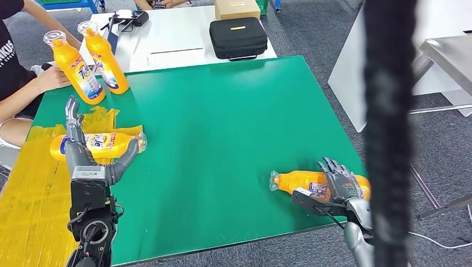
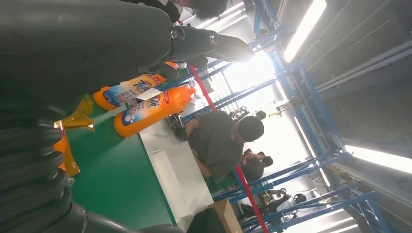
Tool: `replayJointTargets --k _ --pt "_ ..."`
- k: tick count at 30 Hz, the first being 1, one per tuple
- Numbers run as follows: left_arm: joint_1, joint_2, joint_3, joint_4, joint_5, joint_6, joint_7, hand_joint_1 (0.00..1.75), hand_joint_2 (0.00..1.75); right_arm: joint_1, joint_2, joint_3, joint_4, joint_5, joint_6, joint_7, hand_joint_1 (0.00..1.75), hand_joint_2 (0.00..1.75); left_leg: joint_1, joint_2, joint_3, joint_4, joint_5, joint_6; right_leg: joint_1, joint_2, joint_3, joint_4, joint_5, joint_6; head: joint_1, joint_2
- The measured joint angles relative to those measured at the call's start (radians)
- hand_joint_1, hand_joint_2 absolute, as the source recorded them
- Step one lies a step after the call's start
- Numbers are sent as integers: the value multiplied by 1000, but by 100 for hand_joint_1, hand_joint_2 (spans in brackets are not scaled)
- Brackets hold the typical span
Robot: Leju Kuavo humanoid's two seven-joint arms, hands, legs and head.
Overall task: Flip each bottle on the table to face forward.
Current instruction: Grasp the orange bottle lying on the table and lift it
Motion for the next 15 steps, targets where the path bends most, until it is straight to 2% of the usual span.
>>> replayJointTargets --k 2,6,10,13,15 --pt "0 0 0 1 0 0 0 0 175 -2 0 1 4 0 0 0 3 175 0 0 1 0 0 0 0 0 1 0 0 0 0 0" --pt "0 0 1 2 3 2 0 0 175 -11 0 3 15 2 2 7 140 175 0 0 3 0 0 0 0 0 3 0 0 0 0 0" --pt "0 0 2 6 11 3 -1 0 175 -21 -2 6 30 4 3 22 144 175 0 0 3 0 0 0 0 0 3 0 0 0 0 0" --pt "0 0 3 8 12 3 -1 0 175 -26 -5 7 36 5 6 25 166 175 0 0 4 0 0 0 0 0 4 0 0 0 0 0" --pt "0 0 4 8 12 3 -2 0 175 -29 -7 7 39 5 10 27 171 175 0 0 4 0 0 0 0 0 4 0 0 0 0 0"
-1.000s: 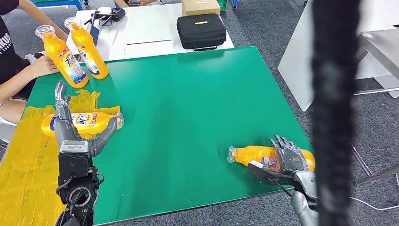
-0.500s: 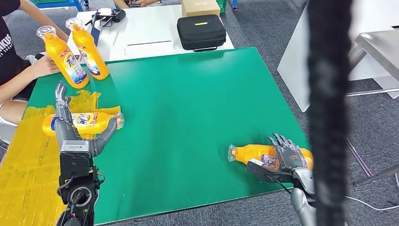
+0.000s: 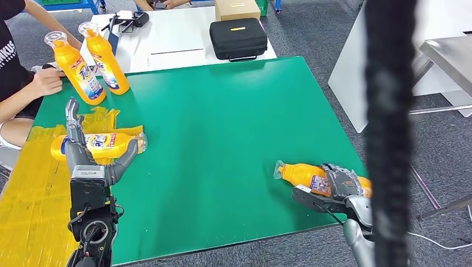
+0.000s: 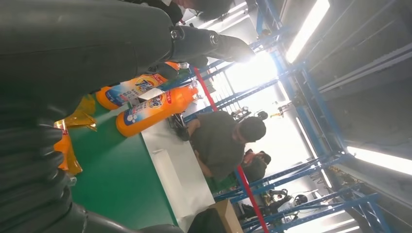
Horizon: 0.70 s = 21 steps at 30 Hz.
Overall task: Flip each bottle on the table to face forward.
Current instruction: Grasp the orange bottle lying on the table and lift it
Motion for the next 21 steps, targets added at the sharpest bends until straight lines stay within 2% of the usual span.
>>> replayJointTargets --k 21 --pt "-7 0 1 32 29 -14 -10 0 175 -22 1 14 25 42 13 45 175 175 0 0 5 0 -1 0 0 0 5 -1 -2 -1 0 0"
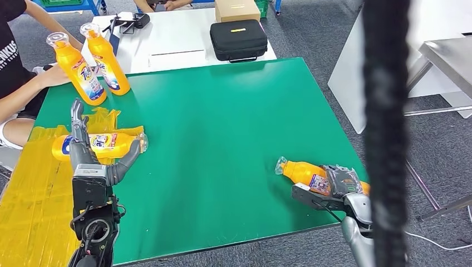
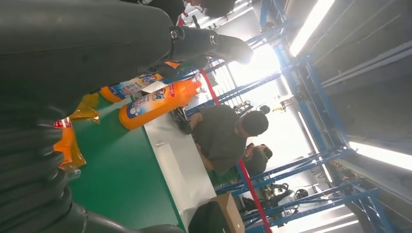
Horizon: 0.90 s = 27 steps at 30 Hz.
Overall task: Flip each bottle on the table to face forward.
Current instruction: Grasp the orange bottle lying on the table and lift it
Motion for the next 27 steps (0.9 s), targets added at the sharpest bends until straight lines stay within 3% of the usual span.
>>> replayJointTargets --k 5,9,22,27 --pt "-1 0 0 4 2 0 -1 0 175 -1 4 0 2 8 -10 1 175 175 0 0 0 0 0 0 0 0 0 0 1 1 0 0" --pt "-1 0 0 8 7 -3 -1 0 175 -2 17 -1 4 9 -73 0 175 175 0 0 0 0 0 0 0 0 0 0 1 2 0 0" --pt "-2 -7 -2 8 13 -11 0 0 175 -21 135 -32 -53 -132 -424 -37 175 175 0 1 -3 0 0 -1 0 0 -3 1 1 2 0 0" --pt "-9 -8 -19 16 26 -14 1 0 175 -30 170 -32 -73 -251 -597 -122 175 175 0 0 -4 0 0 -1 0 0 -3 1 1 2 0 0"
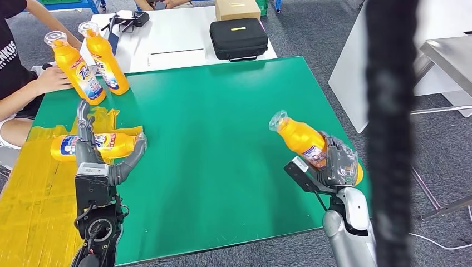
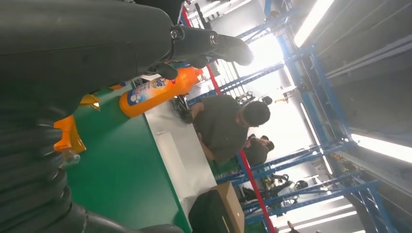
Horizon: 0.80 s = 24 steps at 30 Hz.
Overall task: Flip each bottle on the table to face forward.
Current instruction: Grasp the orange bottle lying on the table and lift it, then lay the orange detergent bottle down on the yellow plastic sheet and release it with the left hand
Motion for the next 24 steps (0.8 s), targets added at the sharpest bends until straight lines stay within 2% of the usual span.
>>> replayJointTargets --k 3,6,8,12,14,19,24 --pt "-10 0 -16 12 16 -10 -1 0 175 -10 15 4 -1 -102 -81 -84 175 175 0 0 0 0 0 0 0 0 0 0 0 0 0 0" --pt "-20 0 -34 27 44 -35 -3 0 175 -23 30 17 1 -194 -108 -159 175 175 0 0 0 0 0 0 0 0 0 0 0 0 0 0" --pt "-29 0 -50 39 120 -114 -2 0 175 -38 42 33 11 -257 -105 -205 175 175 0 0 -1 0 0 0 0 0 0 0 0 0 0 0" --pt "-50 3 -85 63 345 -367 24 0 175 -91 62 74 60 -349 -78 -268 175 175 0 0 -1 0 0 0 0 0 -1 0 0 0 0 0" --pt "-61 3 -100 78 407 -444 42 0 175 -119 71 96 93 -376 -71 -289 175 175 0 0 -1 0 0 0 0 0 -1 0 1 0 0 0" --pt "-88 3 -127 121 500 -555 77 0 175 -186 96 158 172 -432 -62 -334 175 175 0 0 -1 0 1 0 0 0 -1 1 0 0 0 0" --pt "-116 1 -147 151 538 -591 96 0 175 -249 125 230 243 -466 -46 -353 175 175 0 0 -2 0 1 -1 0 0 -2 1 0 0 0 0"
